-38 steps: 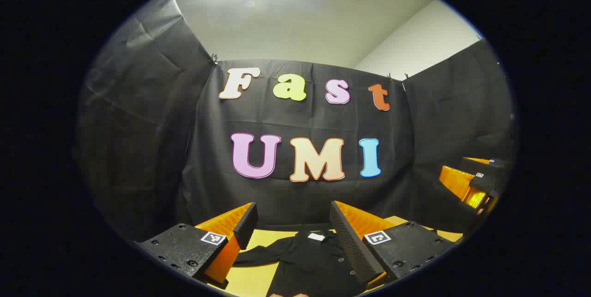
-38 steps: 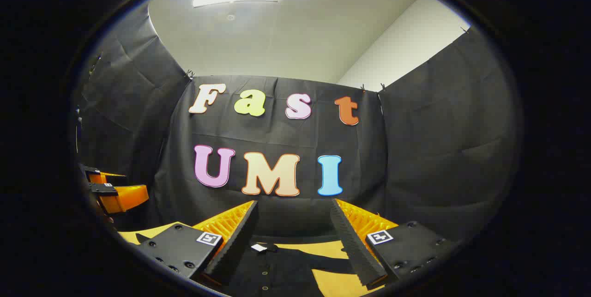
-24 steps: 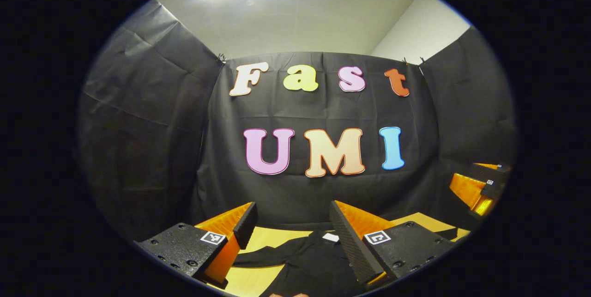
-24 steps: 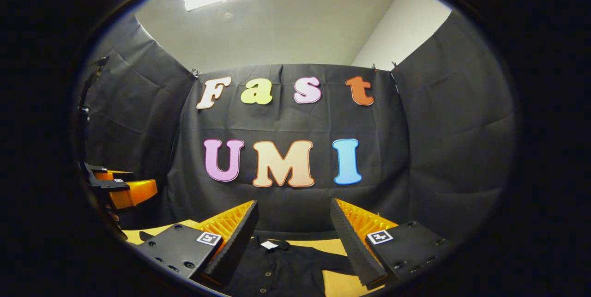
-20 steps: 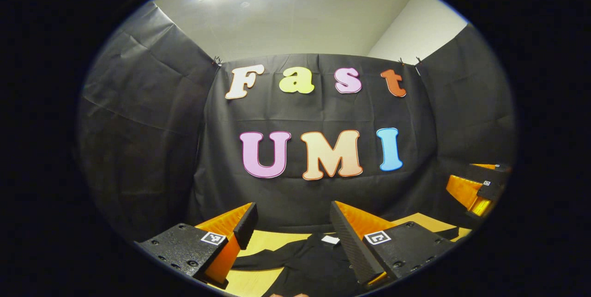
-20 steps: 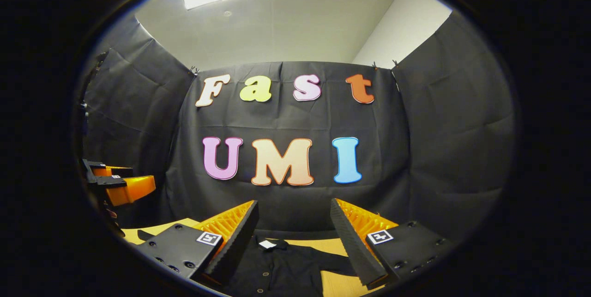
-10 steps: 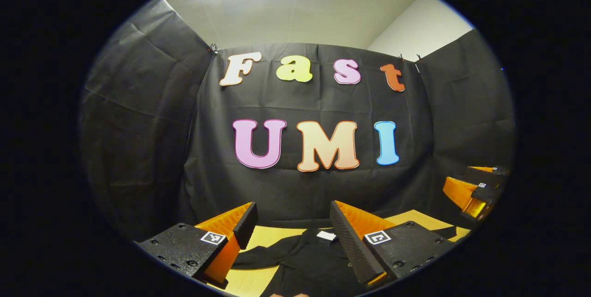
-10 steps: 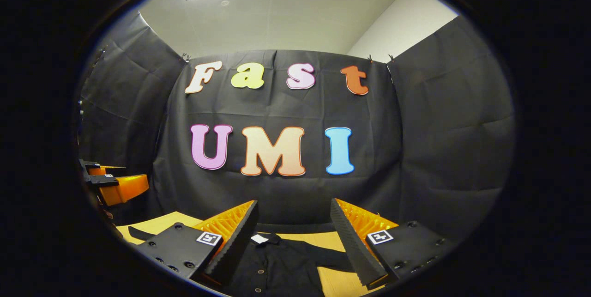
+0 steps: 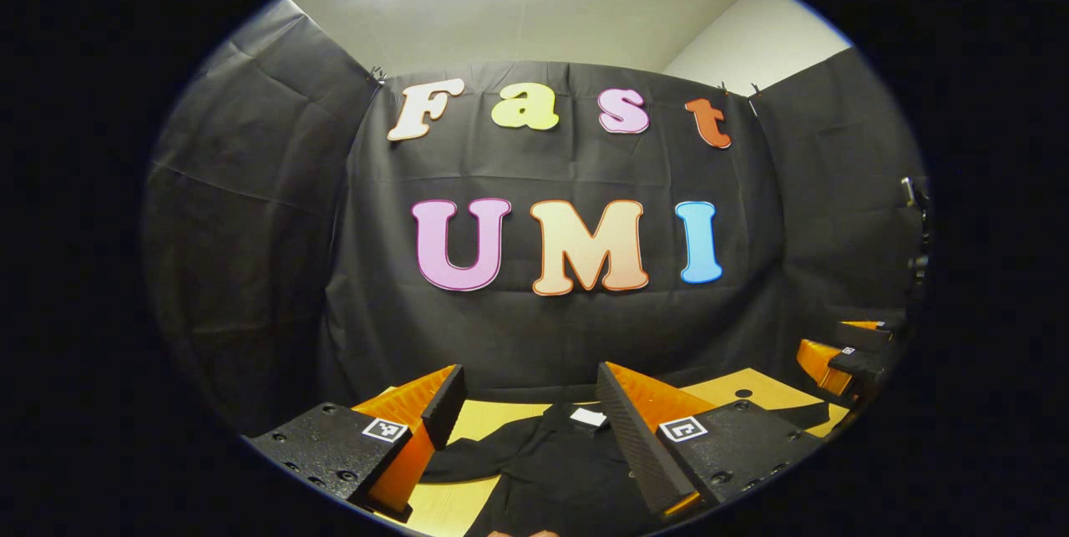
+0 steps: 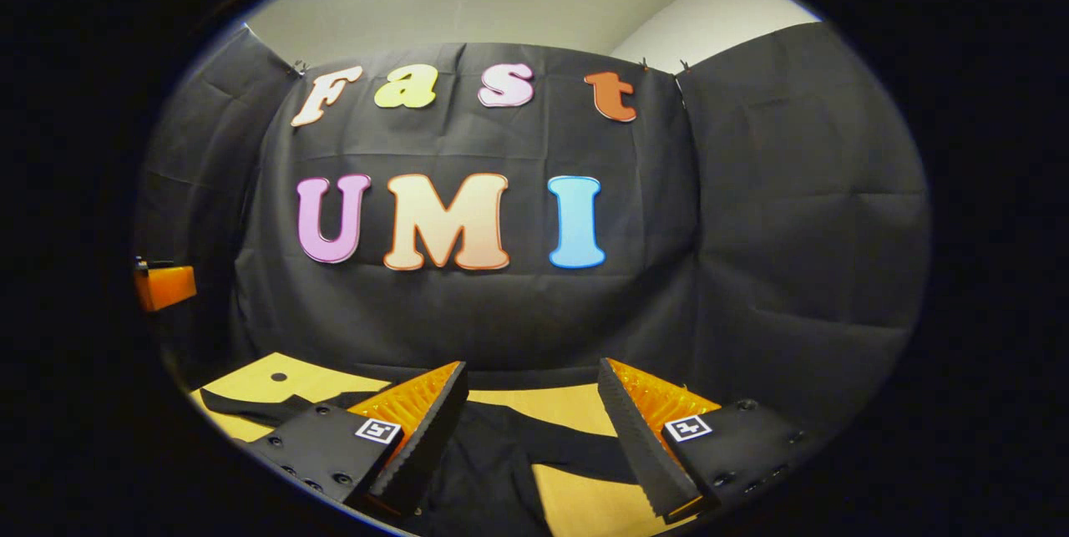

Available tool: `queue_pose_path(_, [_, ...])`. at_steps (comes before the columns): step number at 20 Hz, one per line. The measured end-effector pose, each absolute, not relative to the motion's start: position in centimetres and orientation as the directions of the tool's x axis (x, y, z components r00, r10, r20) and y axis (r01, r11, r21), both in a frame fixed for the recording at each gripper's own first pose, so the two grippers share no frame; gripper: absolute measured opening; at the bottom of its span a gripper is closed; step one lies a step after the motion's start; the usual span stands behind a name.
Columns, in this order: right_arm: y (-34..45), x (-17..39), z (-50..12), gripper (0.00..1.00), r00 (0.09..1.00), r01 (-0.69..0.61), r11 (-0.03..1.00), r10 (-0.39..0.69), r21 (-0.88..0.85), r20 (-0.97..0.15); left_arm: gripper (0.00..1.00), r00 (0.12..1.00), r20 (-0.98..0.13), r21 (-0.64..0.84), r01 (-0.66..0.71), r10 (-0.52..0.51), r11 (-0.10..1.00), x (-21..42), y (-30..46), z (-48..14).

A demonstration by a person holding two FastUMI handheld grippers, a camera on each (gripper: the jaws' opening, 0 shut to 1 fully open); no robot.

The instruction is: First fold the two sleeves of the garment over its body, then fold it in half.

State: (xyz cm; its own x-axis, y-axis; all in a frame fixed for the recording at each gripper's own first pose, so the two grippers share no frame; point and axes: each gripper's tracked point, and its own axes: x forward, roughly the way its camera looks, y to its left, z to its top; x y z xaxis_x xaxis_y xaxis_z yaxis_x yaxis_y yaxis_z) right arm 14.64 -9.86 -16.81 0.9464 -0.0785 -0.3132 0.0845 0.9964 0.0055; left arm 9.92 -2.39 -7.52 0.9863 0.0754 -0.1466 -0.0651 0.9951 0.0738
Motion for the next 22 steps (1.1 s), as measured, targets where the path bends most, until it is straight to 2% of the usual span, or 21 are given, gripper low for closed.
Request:
queue_pose_path(5, [-15.1, 15.9, -22.5, 0.98, 0.907, 0.130, 0.991, -0.135, -0.041, -0.399, 0.93, 0.979, -0.197, 0.084, -0.042, 0.058, 0.996, 10.6, -4.1, -9.1])
queue_pose_path(8, [-19.1, 15.9, -27.6, 0.98, 0.850, 0.188, 0.982, -0.178, -0.031, -0.496, 0.93, 0.972, -0.230, 0.094, -0.025, 0.046, 0.995, 11.1, -5.1, -10.3])
queue_pose_path(15, [-28.5, 14.3, -38.1, 1.00, 0.646, 0.363, 0.930, -0.291, -0.051, -0.706, 0.93, 0.959, -0.278, 0.114, -0.031, 0.062, 0.993, 11.6, -5.9, -11.5])
queue_pose_path(19, [-31.8, 13.3, -44.0, 0.99, 0.489, 0.467, 0.883, -0.306, -0.051, -0.817, 0.93, 0.948, -0.311, 0.117, -0.033, 0.068, 0.993, 11.6, -6.3, -12.4])
queue_pose_path(22, [-32.9, 12.4, -46.4, 0.99, 0.392, 0.551, 0.835, -0.275, -0.015, -0.878, 0.93, 0.945, -0.320, 0.117, -0.038, 0.074, 0.992, 11.6, -6.4, -12.6])
